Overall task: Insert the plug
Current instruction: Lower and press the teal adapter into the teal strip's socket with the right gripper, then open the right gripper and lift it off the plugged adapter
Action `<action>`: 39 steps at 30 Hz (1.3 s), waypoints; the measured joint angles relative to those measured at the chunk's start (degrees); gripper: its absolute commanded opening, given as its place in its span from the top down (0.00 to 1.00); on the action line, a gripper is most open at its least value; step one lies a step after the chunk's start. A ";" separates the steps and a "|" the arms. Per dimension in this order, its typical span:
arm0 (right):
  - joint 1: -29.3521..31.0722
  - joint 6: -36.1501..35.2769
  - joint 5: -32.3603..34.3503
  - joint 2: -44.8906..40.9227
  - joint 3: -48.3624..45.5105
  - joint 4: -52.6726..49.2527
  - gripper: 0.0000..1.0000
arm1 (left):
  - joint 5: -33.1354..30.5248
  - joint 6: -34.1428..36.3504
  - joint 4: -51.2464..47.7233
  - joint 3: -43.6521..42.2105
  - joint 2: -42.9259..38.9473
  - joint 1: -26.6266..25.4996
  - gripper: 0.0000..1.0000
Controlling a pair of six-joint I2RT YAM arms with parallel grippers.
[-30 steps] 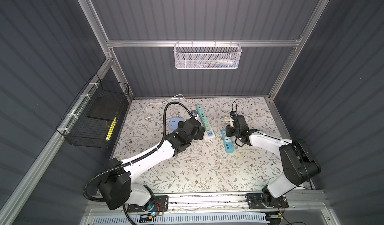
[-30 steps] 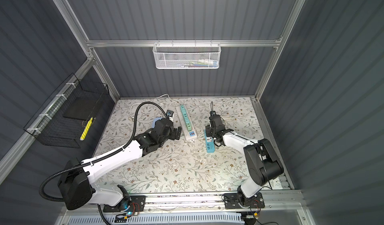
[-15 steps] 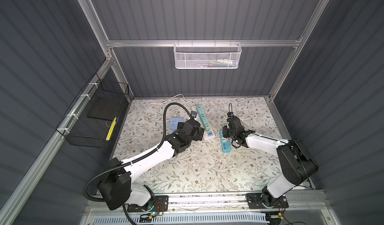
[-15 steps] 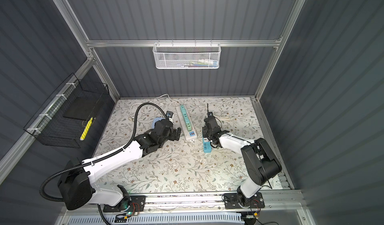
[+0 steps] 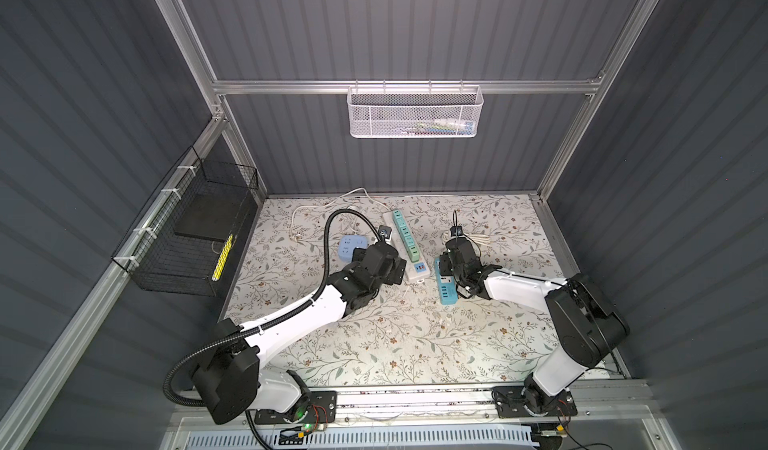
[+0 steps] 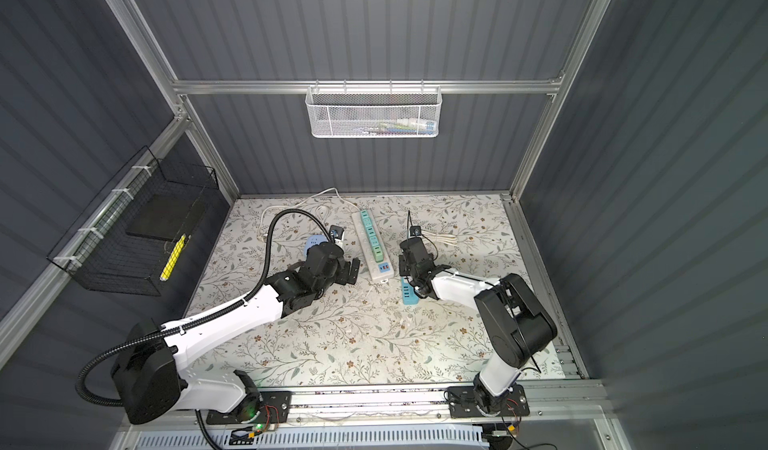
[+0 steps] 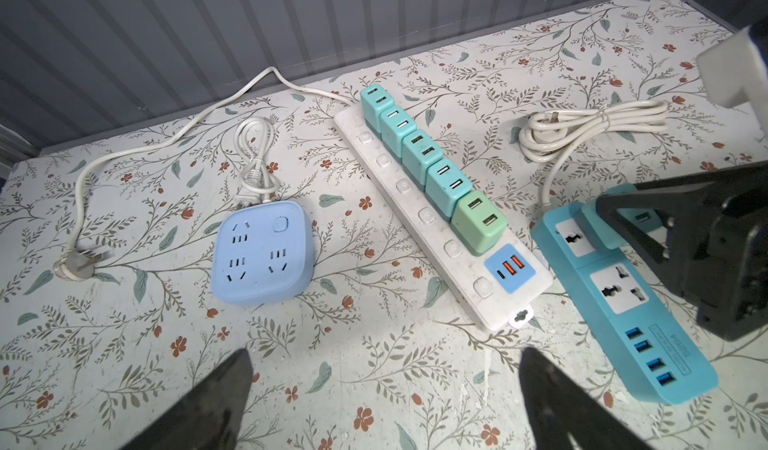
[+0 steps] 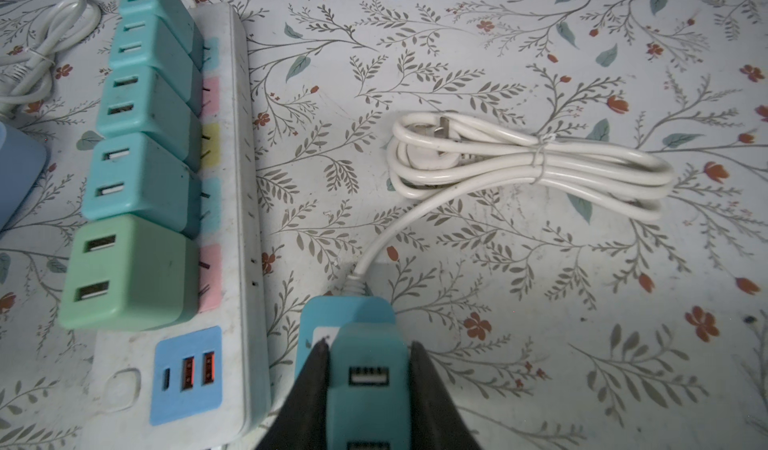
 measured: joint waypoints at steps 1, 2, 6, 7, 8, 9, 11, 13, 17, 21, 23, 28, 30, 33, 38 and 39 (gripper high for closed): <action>0.13 0.00 0.31 0.37 0.17 0.02 0.84 | 0.00 -0.04 -0.04 -0.15 -0.17 0.00 0.00; 0.28 0.00 0.66 0.63 0.46 -0.11 0.84 | 0.02 -0.13 -0.07 -0.20 -0.26 0.00 0.00; 0.59 0.00 1.44 1.14 0.90 -0.31 0.84 | 0.02 -0.46 -0.07 -0.28 -0.59 0.00 0.00; 0.72 0.02 1.77 1.22 0.90 -0.22 0.83 | 0.02 -0.46 -0.04 -0.33 -0.66 0.00 0.00; 0.98 -0.02 2.23 1.38 0.92 -0.13 0.82 | 0.02 -0.46 -0.04 -0.37 -0.76 0.00 0.00; 1.25 -0.04 2.82 1.53 1.07 -0.13 0.82 | 0.02 -0.46 -0.04 -0.44 -0.85 0.00 0.00; 1.53 0.02 3.54 1.77 1.31 -0.20 0.79 | 0.04 -0.46 -0.07 -0.48 -1.03 0.00 0.00; 1.53 0.13 3.54 1.70 1.33 -0.28 0.73 | 0.04 -0.46 -0.07 -0.48 -1.11 0.00 0.00; 1.51 0.79 1.29 1.42 1.97 -3.26 0.59 | 0.02 -0.44 -0.07 -0.48 -1.18 0.00 0.00; 1.57 1.07 -2.47 1.42 1.95 -10.25 0.50 | 0.00 -0.44 -0.15 -0.48 -1.33 0.00 0.00; 1.18 0.68 -3.63 0.94 2.95 -12.79 0.47 | -0.02 -0.44 -0.35 -0.48 -1.51 0.00 0.00; 0.13 0.37 -6.21 -2.19 4.07 -16.04 0.43 | -0.02 -0.42 -0.57 -0.48 -1.81 0.11 0.00; -0.46 0.37 -7.61 -4.37 4.17 -16.92 0.42 | 0.00 -0.42 -0.68 -0.48 -1.81 0.11 0.00; -1.64 0.39 -9.62 -7.04 4.44 -17.49 0.42 | 0.00 -0.39 -0.79 -0.46 -1.81 0.28 0.00; -4.44 0.24 -11.41 -7.41 6.14 -18.62 0.42 | 0.00 -0.39 -0.94 -0.44 -1.81 0.44 0.00; -5.01 0.17 -11.63 -7.13 6.49 -18.97 0.42 | 0.00 -0.39 -0.96 -0.39 -1.79 0.52 0.00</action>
